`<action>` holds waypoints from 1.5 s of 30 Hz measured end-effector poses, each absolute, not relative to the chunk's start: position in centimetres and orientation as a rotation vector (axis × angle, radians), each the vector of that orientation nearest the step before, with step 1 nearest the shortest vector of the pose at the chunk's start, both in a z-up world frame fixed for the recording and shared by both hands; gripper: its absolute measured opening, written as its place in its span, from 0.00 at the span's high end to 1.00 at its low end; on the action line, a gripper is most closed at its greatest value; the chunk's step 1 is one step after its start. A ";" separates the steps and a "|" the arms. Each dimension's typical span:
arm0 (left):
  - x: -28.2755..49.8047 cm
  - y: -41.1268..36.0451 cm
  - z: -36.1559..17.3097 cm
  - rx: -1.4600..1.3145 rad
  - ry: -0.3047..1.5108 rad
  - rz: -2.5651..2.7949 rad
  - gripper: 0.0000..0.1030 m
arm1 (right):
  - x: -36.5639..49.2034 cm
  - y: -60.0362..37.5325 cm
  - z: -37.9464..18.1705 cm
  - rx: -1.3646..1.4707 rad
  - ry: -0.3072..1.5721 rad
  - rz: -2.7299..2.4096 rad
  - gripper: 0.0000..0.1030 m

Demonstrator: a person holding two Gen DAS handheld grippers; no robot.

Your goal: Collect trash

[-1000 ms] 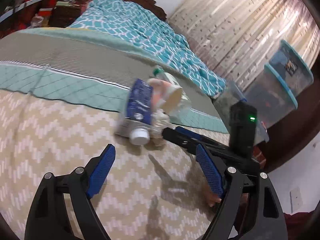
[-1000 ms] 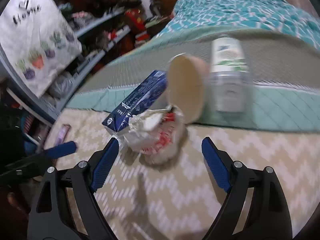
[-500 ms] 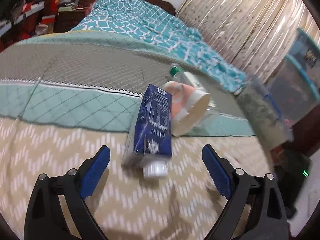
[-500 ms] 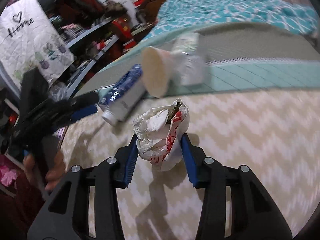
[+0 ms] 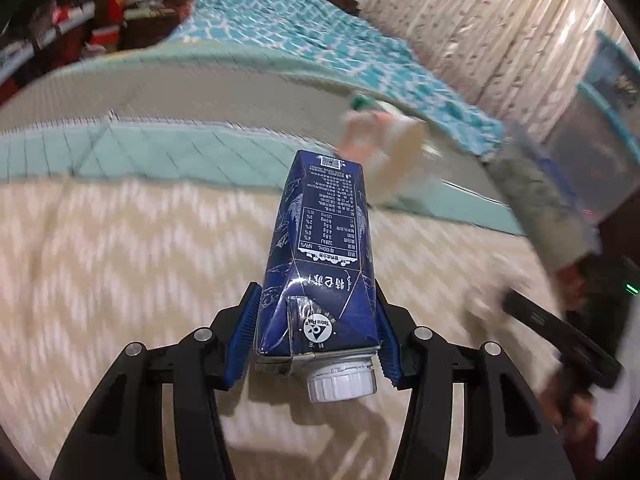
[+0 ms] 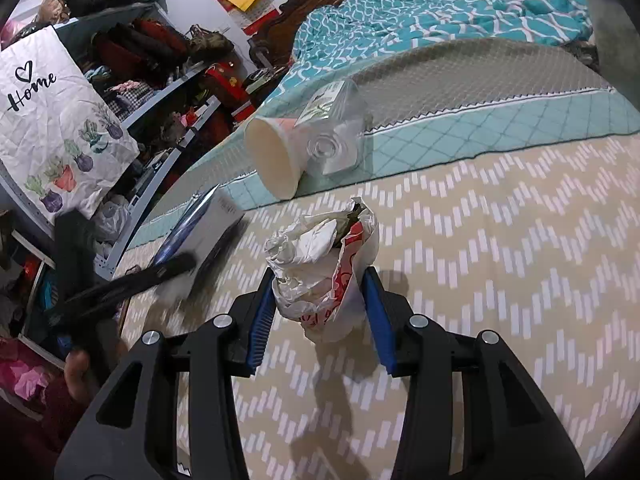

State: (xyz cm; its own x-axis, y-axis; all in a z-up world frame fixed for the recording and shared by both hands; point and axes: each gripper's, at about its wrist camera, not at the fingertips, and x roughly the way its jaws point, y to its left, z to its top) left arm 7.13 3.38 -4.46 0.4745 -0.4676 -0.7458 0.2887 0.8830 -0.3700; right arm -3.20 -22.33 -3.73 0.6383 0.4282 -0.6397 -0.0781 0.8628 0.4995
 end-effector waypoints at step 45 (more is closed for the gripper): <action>3.2 -6.9 -6.0 0.005 0.930 -0.535 0.26 | -7.6 -22.7 -4.7 0.339 0.835 0.182 0.23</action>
State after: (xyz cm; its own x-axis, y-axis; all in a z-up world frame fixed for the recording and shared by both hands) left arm 3.25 -6.92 -5.96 0.4773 -0.4361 -0.7629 0.4406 0.8699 -0.2217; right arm -7.55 -22.74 -4.71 0.6598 0.2890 -0.6937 -0.0253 0.9311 0.3639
